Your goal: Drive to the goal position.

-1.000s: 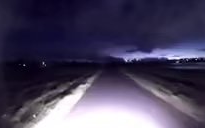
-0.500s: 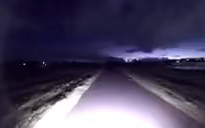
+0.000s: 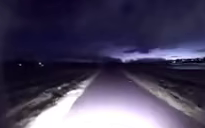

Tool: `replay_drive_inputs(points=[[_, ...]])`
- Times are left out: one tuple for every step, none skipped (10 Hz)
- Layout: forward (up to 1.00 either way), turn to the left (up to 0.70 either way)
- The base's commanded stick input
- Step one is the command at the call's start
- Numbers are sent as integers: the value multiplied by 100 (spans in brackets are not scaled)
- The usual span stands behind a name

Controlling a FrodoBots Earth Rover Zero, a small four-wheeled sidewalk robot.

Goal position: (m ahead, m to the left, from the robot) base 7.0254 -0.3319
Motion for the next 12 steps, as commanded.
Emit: replay_drive_inputs(points=[[70,0],[70,0],[70,0],[70,0],[70,0],[70,0],[70,-35],[70,-35],[70,0],[70,0],[70,0],[70,0]])
